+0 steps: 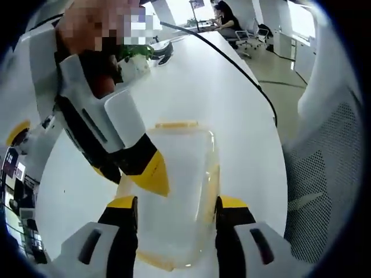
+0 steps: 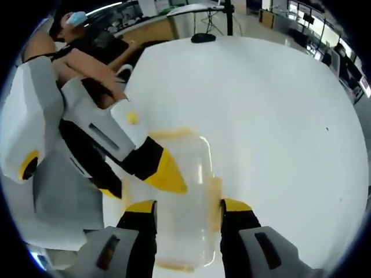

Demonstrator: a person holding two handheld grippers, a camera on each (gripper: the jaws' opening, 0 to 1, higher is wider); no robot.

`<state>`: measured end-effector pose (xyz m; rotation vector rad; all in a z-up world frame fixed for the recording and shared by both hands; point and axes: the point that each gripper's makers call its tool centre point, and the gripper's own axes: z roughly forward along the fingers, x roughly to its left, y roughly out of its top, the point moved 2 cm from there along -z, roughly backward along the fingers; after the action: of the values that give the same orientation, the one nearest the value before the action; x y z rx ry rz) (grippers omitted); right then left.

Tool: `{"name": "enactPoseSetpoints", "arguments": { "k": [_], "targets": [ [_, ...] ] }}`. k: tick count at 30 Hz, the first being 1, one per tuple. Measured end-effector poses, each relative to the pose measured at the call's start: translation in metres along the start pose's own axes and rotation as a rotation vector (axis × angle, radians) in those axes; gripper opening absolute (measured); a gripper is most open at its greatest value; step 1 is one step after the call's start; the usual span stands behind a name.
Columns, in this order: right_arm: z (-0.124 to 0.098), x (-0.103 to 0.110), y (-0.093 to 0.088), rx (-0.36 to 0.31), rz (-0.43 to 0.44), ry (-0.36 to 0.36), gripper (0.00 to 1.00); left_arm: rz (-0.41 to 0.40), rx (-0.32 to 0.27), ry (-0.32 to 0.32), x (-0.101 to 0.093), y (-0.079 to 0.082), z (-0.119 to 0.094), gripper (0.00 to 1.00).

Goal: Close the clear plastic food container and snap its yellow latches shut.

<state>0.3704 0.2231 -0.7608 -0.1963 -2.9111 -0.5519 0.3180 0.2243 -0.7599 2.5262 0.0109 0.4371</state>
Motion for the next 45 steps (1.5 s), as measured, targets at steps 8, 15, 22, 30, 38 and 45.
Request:
{"name": "enactPoseSetpoints", "arguments": {
  "k": [8,15,22,30,38,45],
  "targets": [
    [0.0,0.005,0.001,0.017,0.023,0.042,0.4,-0.003,0.008,0.025,0.001,-0.005,0.003,0.5],
    [-0.003,0.005,-0.003,-0.007,0.021,0.047,0.41,0.005,0.004,0.025,0.0,-0.002,0.001,0.51],
    [-0.003,0.002,-0.004,-0.025,0.041,0.043,0.42,0.015,0.005,0.024,-0.001,0.0,0.001,0.52],
    [-0.004,0.003,-0.003,-0.071,0.077,-0.001,0.45,0.032,0.014,0.007,0.0,0.002,0.0,0.53],
    [-0.007,0.003,-0.003,-0.089,0.068,-0.059,0.47,-0.025,0.002,-0.029,0.001,0.006,-0.003,0.54],
    [-0.014,0.002,-0.006,-0.097,0.077,-0.094,0.51,-0.038,0.004,-0.066,0.002,0.004,-0.008,0.56]
  ]
}}
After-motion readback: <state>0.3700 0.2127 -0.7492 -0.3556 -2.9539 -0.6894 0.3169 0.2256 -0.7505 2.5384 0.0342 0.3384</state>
